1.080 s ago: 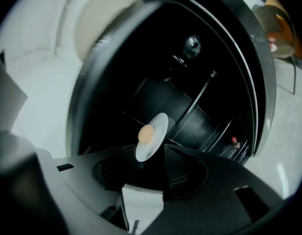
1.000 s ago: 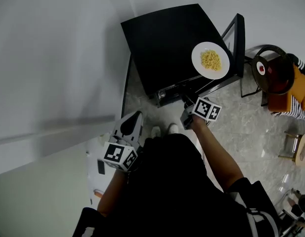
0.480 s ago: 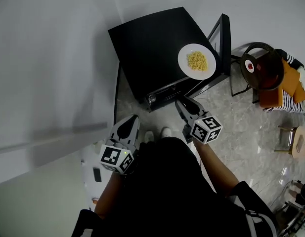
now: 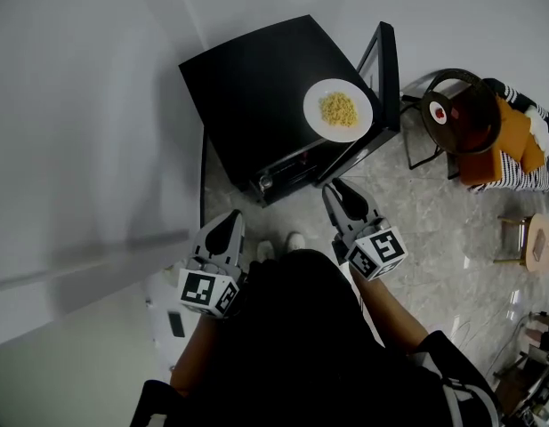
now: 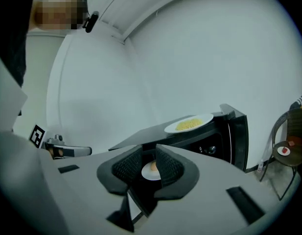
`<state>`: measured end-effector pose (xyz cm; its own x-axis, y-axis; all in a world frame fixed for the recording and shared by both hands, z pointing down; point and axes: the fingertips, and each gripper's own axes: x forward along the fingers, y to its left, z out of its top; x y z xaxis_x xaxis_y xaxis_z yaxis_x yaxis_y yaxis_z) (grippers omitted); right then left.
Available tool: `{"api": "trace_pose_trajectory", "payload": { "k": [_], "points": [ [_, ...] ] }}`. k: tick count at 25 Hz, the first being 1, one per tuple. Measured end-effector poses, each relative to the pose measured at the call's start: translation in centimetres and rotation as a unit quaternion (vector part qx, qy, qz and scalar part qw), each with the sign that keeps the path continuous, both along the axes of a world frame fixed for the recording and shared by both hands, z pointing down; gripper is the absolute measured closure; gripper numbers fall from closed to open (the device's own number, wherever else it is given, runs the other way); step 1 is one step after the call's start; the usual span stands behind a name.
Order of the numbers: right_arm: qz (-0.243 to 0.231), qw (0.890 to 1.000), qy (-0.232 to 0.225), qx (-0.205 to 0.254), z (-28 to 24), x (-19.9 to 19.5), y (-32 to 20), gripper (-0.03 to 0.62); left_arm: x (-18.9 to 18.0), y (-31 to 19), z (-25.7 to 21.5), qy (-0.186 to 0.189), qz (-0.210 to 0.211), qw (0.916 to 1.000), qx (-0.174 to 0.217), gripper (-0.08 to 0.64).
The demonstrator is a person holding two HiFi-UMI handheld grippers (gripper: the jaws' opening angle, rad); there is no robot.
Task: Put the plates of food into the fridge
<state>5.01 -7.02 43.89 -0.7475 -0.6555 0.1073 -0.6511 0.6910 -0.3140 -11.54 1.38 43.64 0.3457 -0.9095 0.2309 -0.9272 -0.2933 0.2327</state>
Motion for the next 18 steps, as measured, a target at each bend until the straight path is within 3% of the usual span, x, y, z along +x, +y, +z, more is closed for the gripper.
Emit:
{"api": "trace_pose_trajectory", "payload": {
  "k": [6,13,18],
  "points": [
    [0.015,1.000,-0.019,0.011,-1.1,0.9,-0.3,0.493,0.1,-0.7,-0.5,0.001,-0.001,0.9999,0.013,0.537],
    [0.055,0.997,-0.029,-0.048,1.4,3.1,-1.6,0.502,0.4,-1.0,-0.9,0.004,0.009,0.9996,0.027,0.537],
    [0.070,0.990,-0.089,-0.090,1.2,4.1,-4.0,0.502,-0.2,-1.3,-0.6,0.001,0.005,0.9997,0.022,0.537]
  ]
}}
